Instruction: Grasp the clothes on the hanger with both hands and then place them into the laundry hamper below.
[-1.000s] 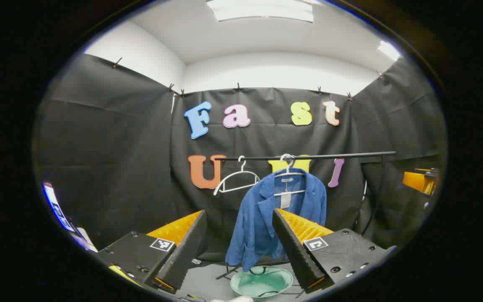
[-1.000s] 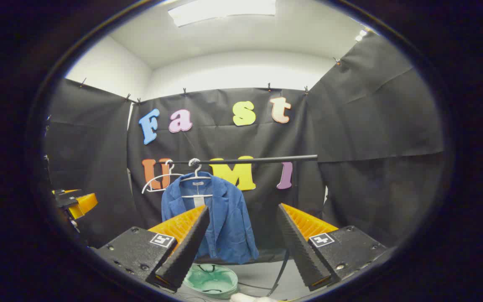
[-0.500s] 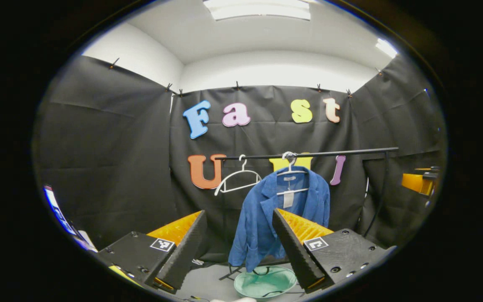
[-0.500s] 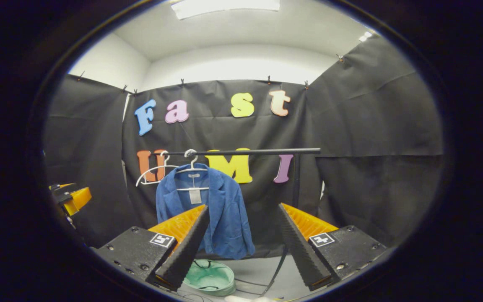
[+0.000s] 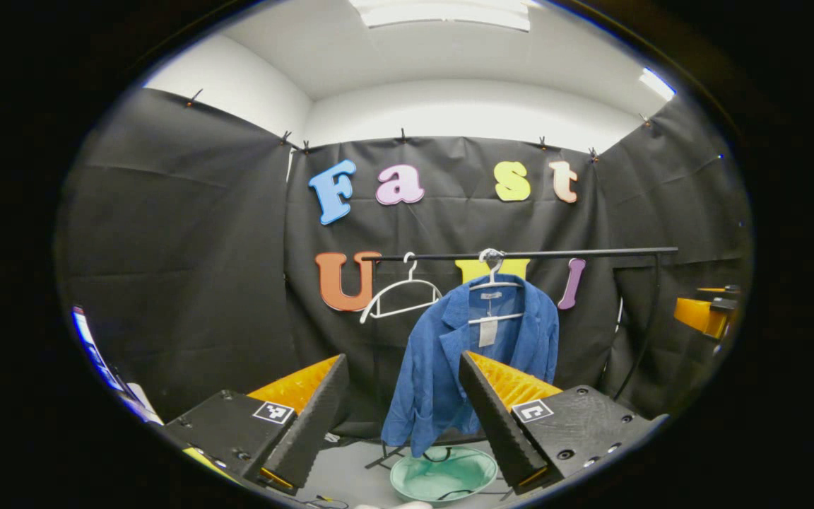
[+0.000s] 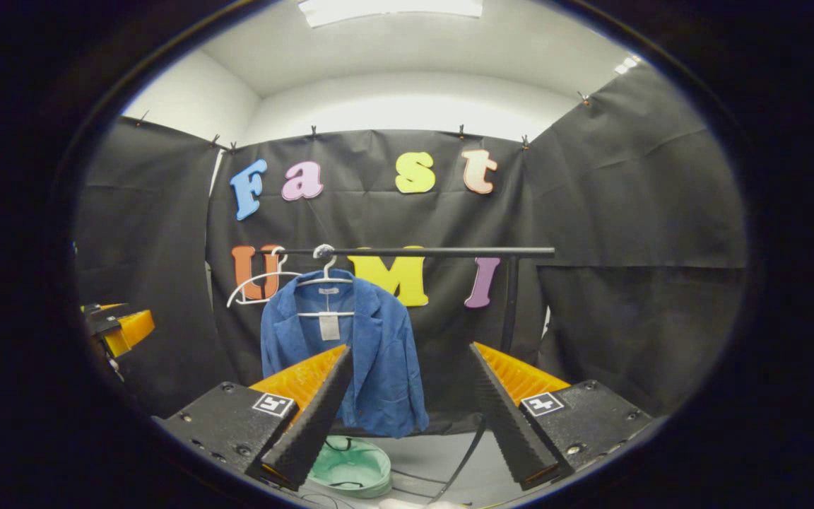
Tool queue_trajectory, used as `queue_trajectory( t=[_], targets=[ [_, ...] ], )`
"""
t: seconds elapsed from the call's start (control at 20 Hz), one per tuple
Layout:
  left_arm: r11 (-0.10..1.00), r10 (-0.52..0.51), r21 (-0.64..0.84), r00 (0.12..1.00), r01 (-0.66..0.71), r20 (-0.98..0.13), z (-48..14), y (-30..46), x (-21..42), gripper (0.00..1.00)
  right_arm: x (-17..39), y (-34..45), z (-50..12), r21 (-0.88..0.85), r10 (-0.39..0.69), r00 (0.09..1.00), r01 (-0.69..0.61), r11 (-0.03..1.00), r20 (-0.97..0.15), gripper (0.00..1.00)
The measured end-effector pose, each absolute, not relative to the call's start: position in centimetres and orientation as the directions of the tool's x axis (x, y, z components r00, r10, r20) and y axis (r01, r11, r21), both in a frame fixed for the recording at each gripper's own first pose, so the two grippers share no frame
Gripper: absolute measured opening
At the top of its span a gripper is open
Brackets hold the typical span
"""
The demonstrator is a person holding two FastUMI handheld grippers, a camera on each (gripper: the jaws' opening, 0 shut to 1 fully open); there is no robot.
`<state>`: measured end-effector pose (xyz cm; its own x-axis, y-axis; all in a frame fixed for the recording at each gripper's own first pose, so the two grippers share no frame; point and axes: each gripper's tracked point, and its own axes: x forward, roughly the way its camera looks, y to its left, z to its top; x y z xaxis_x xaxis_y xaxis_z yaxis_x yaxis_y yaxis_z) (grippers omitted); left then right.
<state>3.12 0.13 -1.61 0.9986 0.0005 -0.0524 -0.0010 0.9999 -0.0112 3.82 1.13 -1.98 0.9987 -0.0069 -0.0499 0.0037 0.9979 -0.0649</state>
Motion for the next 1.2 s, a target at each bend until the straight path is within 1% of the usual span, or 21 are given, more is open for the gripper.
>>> queue_trajectory(
  t=[0.35,0.65,0.8,1.0,1.15,1.2],
  targets=[
    [1.0,0.018,-0.002,0.997,-0.018,-0.078,-3.5,-1.2,5.4,1.0,7.9,0.3,-5.3,-0.064,0.012,0.993,-0.02,0.998,-0.116,1.0],
    [0.999,0.04,-0.012,0.997,-0.041,-0.068,-5.2,-2.5,8.5,1.0,12.4,0.0,-7.0,-0.092,0.038,0.991,-0.049,0.995,-0.128,1.0],
    [0.999,0.048,-0.02,0.996,-0.05,-0.081,-6.2,-3.3,10.5,1.0,15.0,0.7,-7.6,-0.109,0.073,0.989,-0.087,0.99,-0.126,1.0],
    [0.999,0.032,-0.021,0.998,-0.033,-0.057,-6.9,-4.8,13.9,1.0,18.8,1.9,-8.6,-0.115,0.117,0.985,-0.132,0.984,-0.13,1.0],
    [0.999,0.034,-0.003,0.998,-0.034,-0.053,-7.9,-5.8,16.7,0.96,22.0,2.5,-9.7,-0.122,0.135,0.981,-0.152,0.981,-0.138,1.0],
    [1.0,0.03,0.003,0.998,-0.03,-0.051,-8.2,-6.2,17.7,1.0,23.1,2.7,-10.3,-0.123,0.141,0.979,-0.16,0.98,-0.146,1.0]
  ],
)
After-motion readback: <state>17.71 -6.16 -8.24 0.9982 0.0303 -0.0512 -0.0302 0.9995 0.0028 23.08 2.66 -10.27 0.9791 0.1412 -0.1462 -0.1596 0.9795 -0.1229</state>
